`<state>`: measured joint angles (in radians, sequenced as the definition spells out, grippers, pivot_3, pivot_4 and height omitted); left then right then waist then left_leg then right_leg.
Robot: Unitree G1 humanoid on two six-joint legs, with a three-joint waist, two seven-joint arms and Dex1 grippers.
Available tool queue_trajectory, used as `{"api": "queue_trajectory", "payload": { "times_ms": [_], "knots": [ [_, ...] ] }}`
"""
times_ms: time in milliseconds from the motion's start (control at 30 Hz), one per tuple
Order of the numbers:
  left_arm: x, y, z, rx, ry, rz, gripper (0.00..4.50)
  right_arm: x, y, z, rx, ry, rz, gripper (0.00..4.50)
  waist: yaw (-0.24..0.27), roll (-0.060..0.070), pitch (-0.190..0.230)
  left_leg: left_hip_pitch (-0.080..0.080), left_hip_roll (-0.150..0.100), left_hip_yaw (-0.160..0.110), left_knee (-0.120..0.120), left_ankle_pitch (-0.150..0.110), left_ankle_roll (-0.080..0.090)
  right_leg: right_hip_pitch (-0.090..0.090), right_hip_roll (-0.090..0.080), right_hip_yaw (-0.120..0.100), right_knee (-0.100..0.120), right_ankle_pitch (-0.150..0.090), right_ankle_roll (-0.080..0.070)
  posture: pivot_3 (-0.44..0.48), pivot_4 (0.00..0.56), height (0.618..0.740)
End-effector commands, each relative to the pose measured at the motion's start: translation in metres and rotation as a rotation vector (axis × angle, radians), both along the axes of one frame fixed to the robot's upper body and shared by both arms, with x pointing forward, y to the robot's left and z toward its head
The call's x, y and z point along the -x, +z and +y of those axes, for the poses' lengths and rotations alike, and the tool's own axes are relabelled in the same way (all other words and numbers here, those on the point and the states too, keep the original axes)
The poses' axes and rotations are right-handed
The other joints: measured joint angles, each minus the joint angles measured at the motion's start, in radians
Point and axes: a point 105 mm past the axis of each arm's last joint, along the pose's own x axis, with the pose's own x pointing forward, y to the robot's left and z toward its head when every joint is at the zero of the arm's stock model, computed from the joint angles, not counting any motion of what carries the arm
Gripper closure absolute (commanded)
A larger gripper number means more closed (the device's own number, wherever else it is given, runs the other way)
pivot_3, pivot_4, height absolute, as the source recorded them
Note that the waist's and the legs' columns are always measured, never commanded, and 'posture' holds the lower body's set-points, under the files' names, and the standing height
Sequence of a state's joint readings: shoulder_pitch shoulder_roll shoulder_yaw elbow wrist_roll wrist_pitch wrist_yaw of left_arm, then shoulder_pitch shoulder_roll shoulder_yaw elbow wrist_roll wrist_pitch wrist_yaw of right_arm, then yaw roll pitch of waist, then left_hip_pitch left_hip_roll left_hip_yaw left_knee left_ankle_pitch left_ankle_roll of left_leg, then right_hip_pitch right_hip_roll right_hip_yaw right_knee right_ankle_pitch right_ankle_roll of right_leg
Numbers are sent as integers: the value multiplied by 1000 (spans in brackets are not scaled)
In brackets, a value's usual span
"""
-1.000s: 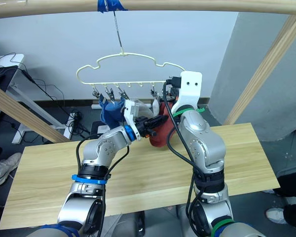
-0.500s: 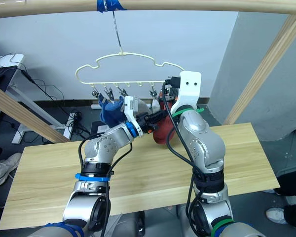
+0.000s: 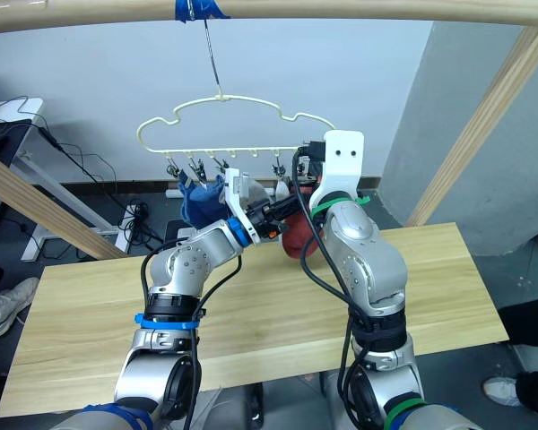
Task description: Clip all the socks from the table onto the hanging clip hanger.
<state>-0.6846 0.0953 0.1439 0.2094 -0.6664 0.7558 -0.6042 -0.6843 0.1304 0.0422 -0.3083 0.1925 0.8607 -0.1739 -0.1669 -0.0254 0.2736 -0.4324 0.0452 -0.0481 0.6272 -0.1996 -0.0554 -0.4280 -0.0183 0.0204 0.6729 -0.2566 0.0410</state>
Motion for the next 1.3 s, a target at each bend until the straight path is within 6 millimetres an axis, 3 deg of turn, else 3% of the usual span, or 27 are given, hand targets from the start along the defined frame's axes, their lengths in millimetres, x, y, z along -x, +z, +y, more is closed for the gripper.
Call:
{"api": "queue_trajectory", "payload": {
  "times_ms": [33,533,933,1300],
  "knots": [
    [3,16,-1,40,-19,-55,4442,11,22,10,-17,49,-101,4500,0,0,0,0,0,0,0,0,0,0,0,0,0,0,0,-249,262,740],
    [9,23,-2,102,-64,-54,4442,7,16,2,-13,9,-84,4500,0,0,0,0,0,0,0,0,0,0,0,0,0,0,0,-247,258,740],
    [8,10,2,91,-36,-36,4442,7,16,2,-20,9,-84,4500,1,0,0,0,0,0,0,0,0,0,0,0,0,0,0,-248,255,740],
    [10,25,-5,137,-46,-72,4442,8,12,4,-35,19,-57,4500,1,0,0,0,0,0,0,0,0,0,0,0,0,0,0,-249,250,740]
  ]
}}
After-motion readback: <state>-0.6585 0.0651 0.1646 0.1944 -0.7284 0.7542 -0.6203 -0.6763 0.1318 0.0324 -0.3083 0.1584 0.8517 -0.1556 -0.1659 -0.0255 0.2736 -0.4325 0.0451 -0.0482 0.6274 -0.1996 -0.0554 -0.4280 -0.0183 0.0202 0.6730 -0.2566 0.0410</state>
